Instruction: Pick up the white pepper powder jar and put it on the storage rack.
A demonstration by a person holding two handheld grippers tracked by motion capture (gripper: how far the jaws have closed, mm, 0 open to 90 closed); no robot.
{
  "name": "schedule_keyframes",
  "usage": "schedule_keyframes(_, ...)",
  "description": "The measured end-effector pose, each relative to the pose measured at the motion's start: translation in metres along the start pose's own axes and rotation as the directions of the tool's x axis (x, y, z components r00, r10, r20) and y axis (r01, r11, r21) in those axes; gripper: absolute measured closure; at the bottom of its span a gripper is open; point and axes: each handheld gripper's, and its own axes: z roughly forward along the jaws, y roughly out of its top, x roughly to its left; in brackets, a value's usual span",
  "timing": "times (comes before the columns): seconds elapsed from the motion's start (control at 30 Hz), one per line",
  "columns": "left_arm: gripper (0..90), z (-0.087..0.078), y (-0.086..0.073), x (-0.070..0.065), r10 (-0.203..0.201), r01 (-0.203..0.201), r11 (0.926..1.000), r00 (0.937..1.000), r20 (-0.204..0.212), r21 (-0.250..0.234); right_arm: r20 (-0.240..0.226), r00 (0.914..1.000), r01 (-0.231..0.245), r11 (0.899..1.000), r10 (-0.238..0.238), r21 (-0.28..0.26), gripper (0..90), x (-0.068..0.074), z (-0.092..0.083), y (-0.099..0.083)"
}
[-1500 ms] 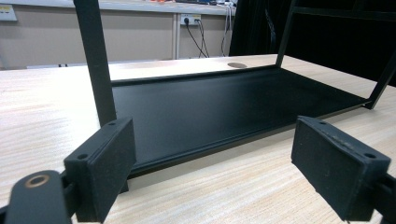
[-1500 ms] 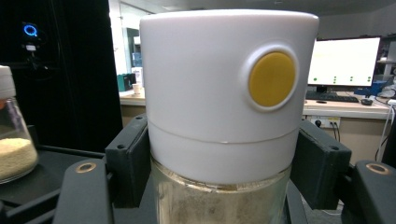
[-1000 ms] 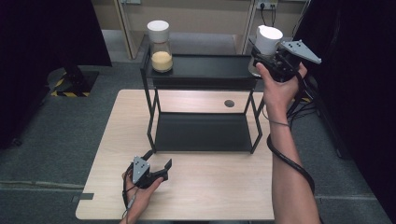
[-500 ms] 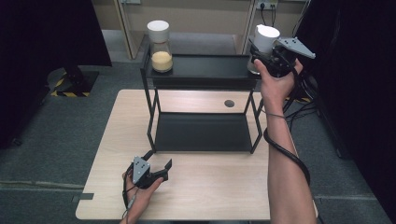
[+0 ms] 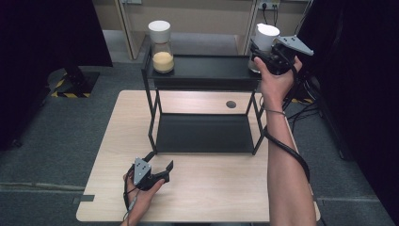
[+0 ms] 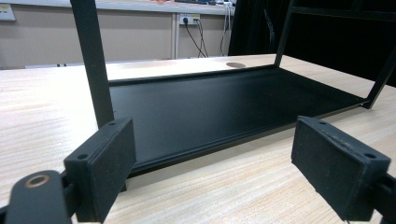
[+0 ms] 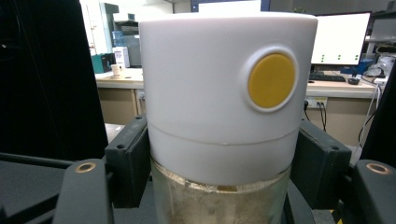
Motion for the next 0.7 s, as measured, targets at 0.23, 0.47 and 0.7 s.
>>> schedule_keyframes(0.23, 13.2, -0.0001, -0.0003, -0.0004, 0.001, -0.001, 1.0, 1.0, 0.0, -0.001, -0.003, 0.9999, 0.015, 1.0, -0.015, -0.013, 30.4, 0.0013, -0.0006, -0.0043)
schedule_keyframes(0.47, 13.2, 0.0, -0.0001, -0.0001, -0.001, 0.001, 1.0, 1.0, 0.001, -0.001, -0.011, 0.9999, 0.005, 1.0, -0.005, -0.017, 28.2, 0.0011, 0.0, -0.0041)
schedule_keyframes(0.7, 13.2, 0.0001, 0.0001, -0.0002, 0.0, 0.0, 1.0, 1.0, 0.003, 0.001, -0.005, 1.0, -0.007, 1.0, 0.007, -0.01, 18.5, 0.0024, -0.0019, -0.0029)
